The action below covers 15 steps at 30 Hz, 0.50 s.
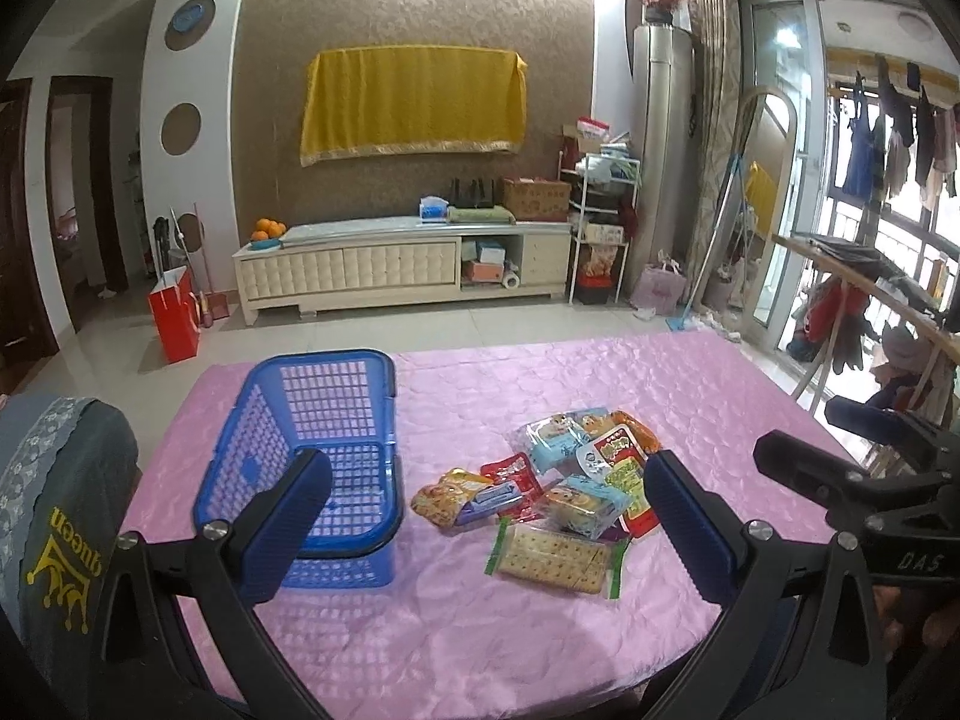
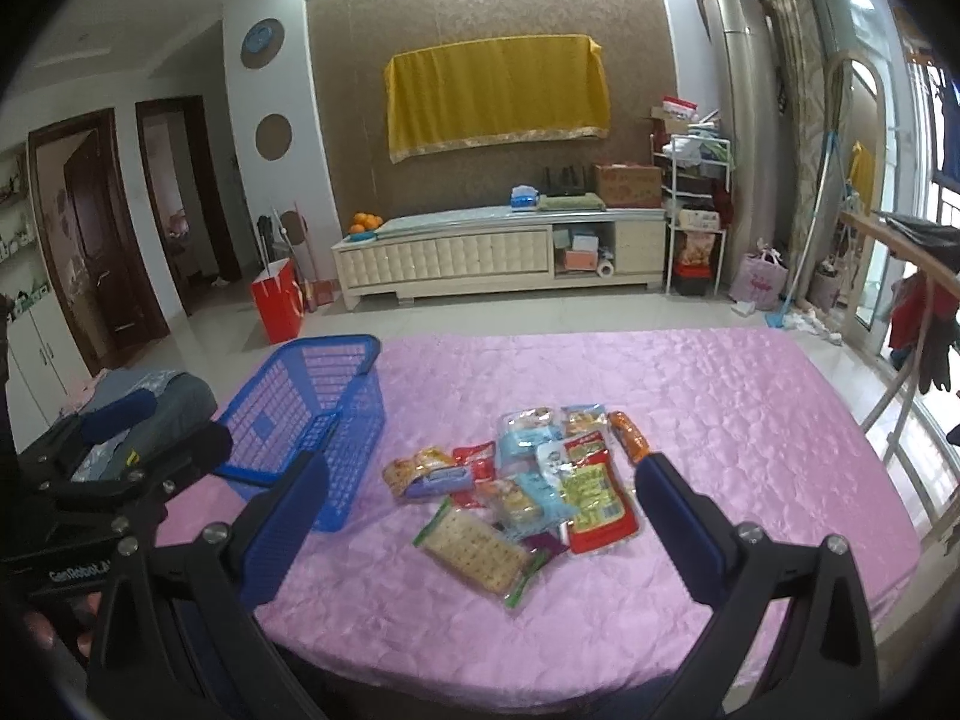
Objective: Organize snacks
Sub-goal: 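Reach the right tool into the snack pile and grasp the light-blue bread bag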
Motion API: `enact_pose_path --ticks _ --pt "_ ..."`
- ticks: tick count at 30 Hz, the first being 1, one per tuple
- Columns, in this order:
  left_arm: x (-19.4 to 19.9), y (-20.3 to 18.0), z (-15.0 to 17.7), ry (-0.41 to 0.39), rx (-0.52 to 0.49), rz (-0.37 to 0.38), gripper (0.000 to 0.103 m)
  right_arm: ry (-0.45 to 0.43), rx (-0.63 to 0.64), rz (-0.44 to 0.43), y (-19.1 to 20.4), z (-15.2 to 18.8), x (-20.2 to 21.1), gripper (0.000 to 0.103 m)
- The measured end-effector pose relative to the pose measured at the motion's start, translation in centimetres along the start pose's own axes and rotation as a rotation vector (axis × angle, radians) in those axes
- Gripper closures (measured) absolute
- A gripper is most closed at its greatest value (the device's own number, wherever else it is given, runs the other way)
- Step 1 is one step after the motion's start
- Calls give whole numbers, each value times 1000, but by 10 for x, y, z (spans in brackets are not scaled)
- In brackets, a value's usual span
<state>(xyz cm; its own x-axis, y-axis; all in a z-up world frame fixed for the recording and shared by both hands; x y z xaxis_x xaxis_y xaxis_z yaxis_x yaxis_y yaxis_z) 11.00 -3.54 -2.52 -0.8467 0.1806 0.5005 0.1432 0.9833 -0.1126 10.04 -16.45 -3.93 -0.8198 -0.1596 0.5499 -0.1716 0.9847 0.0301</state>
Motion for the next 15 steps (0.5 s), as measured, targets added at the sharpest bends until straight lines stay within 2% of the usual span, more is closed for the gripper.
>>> enact_pose_path --ticks 4,9,13,15 --pt "-32 -7 -1 50 -4 24 0 50 60 31 -11 1 -26 0" --pt "-72 -13 6 120 2 41 0 130 70 -9 -25 7 -59 0" --pt "-104 -15 14 187 3 41 0 205 35 -82 -38 13 -89 0" --pt "-118 -14 21 219 3 34 0 223 42 -80 -39 16 -99 0"
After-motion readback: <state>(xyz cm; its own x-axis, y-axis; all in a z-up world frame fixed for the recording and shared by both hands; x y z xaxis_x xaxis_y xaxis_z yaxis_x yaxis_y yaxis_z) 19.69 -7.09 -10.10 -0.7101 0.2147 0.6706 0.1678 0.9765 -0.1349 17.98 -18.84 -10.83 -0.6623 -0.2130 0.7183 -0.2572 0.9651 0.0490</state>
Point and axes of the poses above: each gripper's, at about its wrist camera, not at the fingertips, and x roughly against the way its jaws point, y to its left, z to its underside, the point moved 4 cm from there along -x, roughly the way its jaws point, and after that the axes turned 8 degrees about z, right-handed, at the moved point
